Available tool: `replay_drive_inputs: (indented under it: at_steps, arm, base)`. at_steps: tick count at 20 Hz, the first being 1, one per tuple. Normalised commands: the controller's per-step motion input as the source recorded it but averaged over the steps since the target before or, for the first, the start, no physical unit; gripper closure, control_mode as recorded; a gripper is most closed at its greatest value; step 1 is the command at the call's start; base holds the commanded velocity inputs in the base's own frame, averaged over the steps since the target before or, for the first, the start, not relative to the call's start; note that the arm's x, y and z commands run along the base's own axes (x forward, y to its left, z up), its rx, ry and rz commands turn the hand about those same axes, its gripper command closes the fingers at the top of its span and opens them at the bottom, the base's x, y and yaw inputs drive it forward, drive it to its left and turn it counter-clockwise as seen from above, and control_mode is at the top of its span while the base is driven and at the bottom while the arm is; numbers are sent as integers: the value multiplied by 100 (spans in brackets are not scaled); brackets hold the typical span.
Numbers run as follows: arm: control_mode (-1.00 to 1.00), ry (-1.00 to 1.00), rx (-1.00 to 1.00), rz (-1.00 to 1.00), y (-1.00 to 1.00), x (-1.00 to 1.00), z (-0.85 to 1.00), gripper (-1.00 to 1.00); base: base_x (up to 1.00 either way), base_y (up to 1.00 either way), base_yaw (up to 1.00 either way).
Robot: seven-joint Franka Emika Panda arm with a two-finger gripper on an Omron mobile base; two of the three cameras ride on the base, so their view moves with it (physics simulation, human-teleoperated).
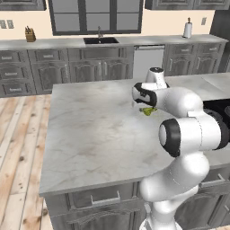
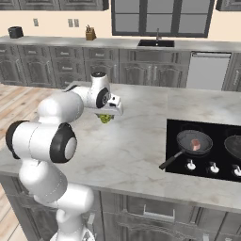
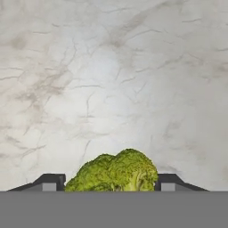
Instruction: Place both pans onto different burners. Then place the broccoli and the steak on different pans.
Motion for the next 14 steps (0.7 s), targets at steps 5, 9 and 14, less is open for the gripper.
replay_drive_inputs:
  at_steps: [5,9,14]
  arm:
    - [100,0,0,-8,-10,-33,24,100]
    - [100,0,0,0,0,0,0,100]
    - [100,0,0,0,0,0,0,100]
  base:
    - [-10,-2,0]
    - [-89,-34,0]
    - [-66,-90,-4]
